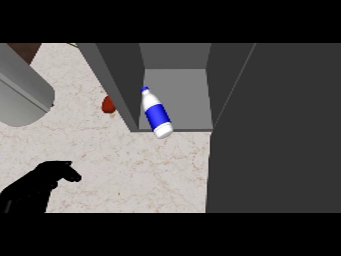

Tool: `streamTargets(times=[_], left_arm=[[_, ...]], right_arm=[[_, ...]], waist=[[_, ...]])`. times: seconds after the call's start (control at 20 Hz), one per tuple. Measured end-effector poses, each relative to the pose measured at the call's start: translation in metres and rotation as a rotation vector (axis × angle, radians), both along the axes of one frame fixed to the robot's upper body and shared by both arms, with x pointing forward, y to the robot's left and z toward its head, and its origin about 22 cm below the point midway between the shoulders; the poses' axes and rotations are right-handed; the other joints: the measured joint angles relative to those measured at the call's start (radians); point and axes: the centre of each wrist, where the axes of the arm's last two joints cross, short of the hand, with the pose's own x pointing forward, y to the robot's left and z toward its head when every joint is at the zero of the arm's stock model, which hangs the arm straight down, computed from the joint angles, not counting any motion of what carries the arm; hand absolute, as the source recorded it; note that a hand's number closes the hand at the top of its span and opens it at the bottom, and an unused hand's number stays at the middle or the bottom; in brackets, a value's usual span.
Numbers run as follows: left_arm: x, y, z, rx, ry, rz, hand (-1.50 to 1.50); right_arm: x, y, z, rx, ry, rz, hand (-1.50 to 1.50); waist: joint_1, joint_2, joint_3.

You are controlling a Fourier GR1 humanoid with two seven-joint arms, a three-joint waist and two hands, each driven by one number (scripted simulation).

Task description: Pick up the bottled water, place it into the cabinet and close the cabinet

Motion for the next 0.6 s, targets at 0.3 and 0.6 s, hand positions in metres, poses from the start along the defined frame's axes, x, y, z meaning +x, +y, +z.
streamTargets(times=[0.3,0.6], left_arm=[[-0.007,0.034,0.014,0.015,-0.018,0.042,-1.5],[-0.017,0.055,0.024,0.014,-0.018,0.049,-1.5]], right_arm=[[0.005,0.014,-0.004,0.013,0.028,0.098,1.5],[0.018,0.029,-0.003,0.003,0.026,0.198,1.5]], waist=[[0.006,-0.004,-0.003],[0.021,-0.01,-0.008]])
